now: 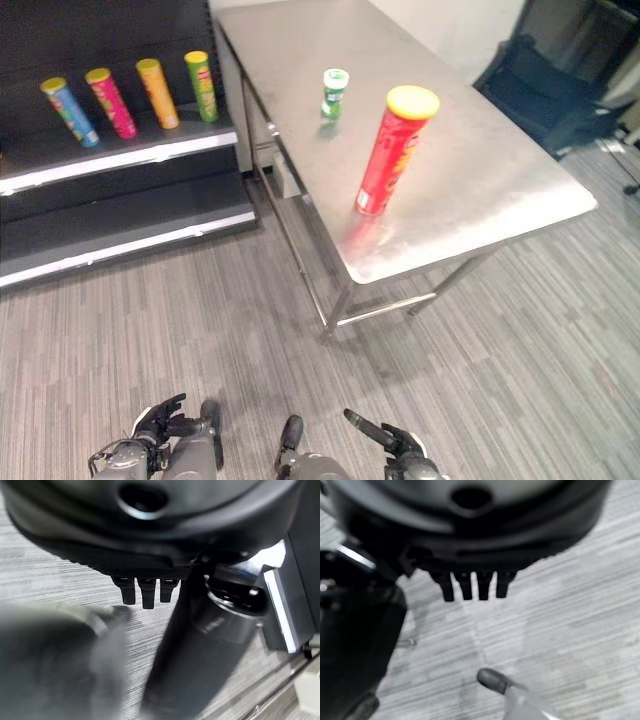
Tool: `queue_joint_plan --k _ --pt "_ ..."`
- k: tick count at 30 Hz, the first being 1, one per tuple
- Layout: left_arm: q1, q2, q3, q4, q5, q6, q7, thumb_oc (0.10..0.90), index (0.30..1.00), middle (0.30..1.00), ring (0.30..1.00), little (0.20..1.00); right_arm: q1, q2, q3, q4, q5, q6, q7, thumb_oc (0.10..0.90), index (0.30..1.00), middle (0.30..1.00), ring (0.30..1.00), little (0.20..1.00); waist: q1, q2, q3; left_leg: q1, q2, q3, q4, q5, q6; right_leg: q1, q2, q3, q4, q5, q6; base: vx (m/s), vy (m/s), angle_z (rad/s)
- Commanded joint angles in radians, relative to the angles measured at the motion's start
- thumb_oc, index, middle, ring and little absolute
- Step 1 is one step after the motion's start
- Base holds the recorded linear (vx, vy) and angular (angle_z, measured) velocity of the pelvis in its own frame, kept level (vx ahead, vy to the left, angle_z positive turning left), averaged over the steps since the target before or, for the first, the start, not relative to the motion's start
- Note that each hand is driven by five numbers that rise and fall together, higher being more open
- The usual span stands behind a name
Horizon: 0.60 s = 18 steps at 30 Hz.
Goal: Put the goods on the table back onto the shelves and tidy them up.
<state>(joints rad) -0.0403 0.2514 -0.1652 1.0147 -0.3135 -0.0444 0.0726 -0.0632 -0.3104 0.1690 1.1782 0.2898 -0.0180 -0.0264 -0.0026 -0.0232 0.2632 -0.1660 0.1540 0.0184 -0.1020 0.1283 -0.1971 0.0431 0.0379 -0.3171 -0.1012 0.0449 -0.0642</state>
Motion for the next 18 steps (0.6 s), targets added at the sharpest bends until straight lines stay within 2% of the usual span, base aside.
queue_joint_plan --k 1,4,5,7,9,11,12,13,15,16,17,18 --pt "-0.010 0.029 -0.008 -0.004 0.013 -0.055 0.004 0.800 0.900 0.900 0.900 0.900 0.048 -0.050 -0.020 0.005 0.010 -0.024 -0.012 0.800 0.900 0.900 0.900 0.900 0.030 0.011 -0.055 0.084 -0.043 -0.027 0.096 -0.048 0.089 0.061 -0.125 0.069 0.014 -0.044 0.171 0.31 0.342 -0.60" --pt "0.001 0.034 0.013 0.068 0.042 -0.052 0.004 0.800 0.900 0.900 0.900 0.900 0.056 -0.030 -0.035 0.023 0.007 -0.018 -0.013 0.800 0.900 0.900 0.900 0.900 0.028 0.009 -0.088 0.170 -0.061 0.038 0.031 -0.059 0.101 0.068 -0.154 0.096 0.016 -0.032 0.191 0.18 0.280 -0.70" --pt "0.004 0.048 0.032 0.095 0.054 -0.051 0.007 0.800 0.900 0.900 0.900 0.900 0.056 -0.020 -0.047 0.029 0.016 -0.017 -0.012 0.800 0.900 0.900 0.900 0.900 0.027 0.003 -0.100 0.201 -0.068 0.078 0.015 -0.076 0.111 0.061 -0.172 0.112 0.016 -0.018 0.208 0.10 0.231 -0.69" --pt "0.004 0.054 0.041 0.103 0.054 -0.053 0.008 0.800 0.900 0.900 0.900 0.900 0.057 -0.021 -0.059 0.029 0.025 -0.018 -0.015 0.800 0.900 0.900 0.900 0.900 0.026 0.000 -0.102 0.210 -0.071 0.091 0.015 -0.085 0.115 0.059 -0.178 0.119 0.016 -0.013 0.215 0.05 0.149 -0.33" --pt "0.011 0.068 0.065 0.097 0.050 -0.056 0.013 0.800 0.900 0.900 0.900 0.900 0.062 -0.034 -0.118 0.023 0.064 -0.025 -0.028 0.800 0.900 0.900 0.900 0.900 0.017 -0.004 -0.109 0.227 -0.081 0.114 0.015 -0.105 0.127 0.051 -0.191 0.132 0.017 -0.001 0.228 0.03 0.135 -0.32" --pt "0.030 0.093 0.100 0.059 0.055 -0.058 0.010 0.800 0.900 0.900 0.900 0.900 0.095 -0.119 -0.278 -0.023 0.130 -0.033 -0.056 0.800 0.900 0.900 0.900 0.900 -0.006 -0.007 -0.120 0.245 -0.091 0.134 0.015 -0.125 0.135 0.050 -0.203 0.145 0.021 0.004 0.243 0.06 0.142 -0.42" --pt "0.036 0.097 0.109 0.043 0.055 -0.058 0.008 0.800 0.900 0.900 0.900 0.900 0.107 -0.150 -0.318 -0.055 0.131 -0.039 -0.070 0.800 0.900 0.900 0.900 0.900 -0.011 -0.006 -0.122 0.248 -0.093 0.136 0.015 -0.129 0.137 0.051 -0.206 0.145 0.022 0.004 0.246 0.07 0.132 -0.33" --pt "0.049 0.100 0.123 0.017 0.075 -0.059 0.006 0.800 0.900 0.900 0.900 0.900 0.149 -0.237 -0.424 -0.160 0.117 -0.054 -0.108 0.800 0.900 0.900 0.900 0.900 -0.027 -0.006 -0.127 0.255 -0.097 0.138 0.015 -0.138 0.139 0.052 -0.212 0.144 0.024 0.003 0.252 0.05 0.094 -0.21" --pt "0.059 0.094 0.121 0.008 0.104 -0.060 0.004 0.800 0.900 0.900 0.900 0.900 0.180 -0.315 -0.501 -0.276 0.078 -0.074 -0.148 0.800 0.900 0.900 0.900 0.900 -0.040 -0.006 -0.130 0.262 -0.100 0.140 0.015 -0.145 0.141 0.053 -0.215 0.147 0.025 0.004 0.256 0.03 0.070 -0.09" --pt "0.059 0.093 0.120 0.008 0.104 -0.060 0.004 0.800 0.900 0.900 0.900 0.900 0.183 -0.316 -0.504 -0.279 0.076 -0.072 -0.148 0.800 0.900 0.900 0.900 0.900 -0.038 -0.004 -0.130 0.263 -0.100 0.140 0.015 -0.145 0.141 0.054 -0.215 0.147 0.025 0.004 0.256 0.02 0.042 -0.03" --pt "0.064 0.087 0.119 0.015 0.126 -0.057 -0.002 0.800 0.900 0.900 0.900 0.900 0.192 -0.408 -0.576 -0.418 0.043 -0.094 -0.171 0.800 0.900 0.900 0.900 0.900 -0.047 -0.005 -0.128 0.271 -0.100 0.143 0.015 -0.153 0.142 0.057 -0.217 0.147 0.025 0.003 0.260 0.01 0.021 -0.05" --pt "0.063 0.086 0.118 0.015 0.126 -0.057 -0.001 0.800 0.900 0.900 0.900 0.900 0.194 -0.407 -0.578 -0.421 0.042 -0.092 -0.172 0.800 0.900 0.900 0.900 0.900 -0.046 -0.005 -0.130 0.266 -0.100 0.143 0.015 -0.149 0.143 0.052 -0.217 0.148 0.024 0.006 0.260 0.01 0.027 -0.09"
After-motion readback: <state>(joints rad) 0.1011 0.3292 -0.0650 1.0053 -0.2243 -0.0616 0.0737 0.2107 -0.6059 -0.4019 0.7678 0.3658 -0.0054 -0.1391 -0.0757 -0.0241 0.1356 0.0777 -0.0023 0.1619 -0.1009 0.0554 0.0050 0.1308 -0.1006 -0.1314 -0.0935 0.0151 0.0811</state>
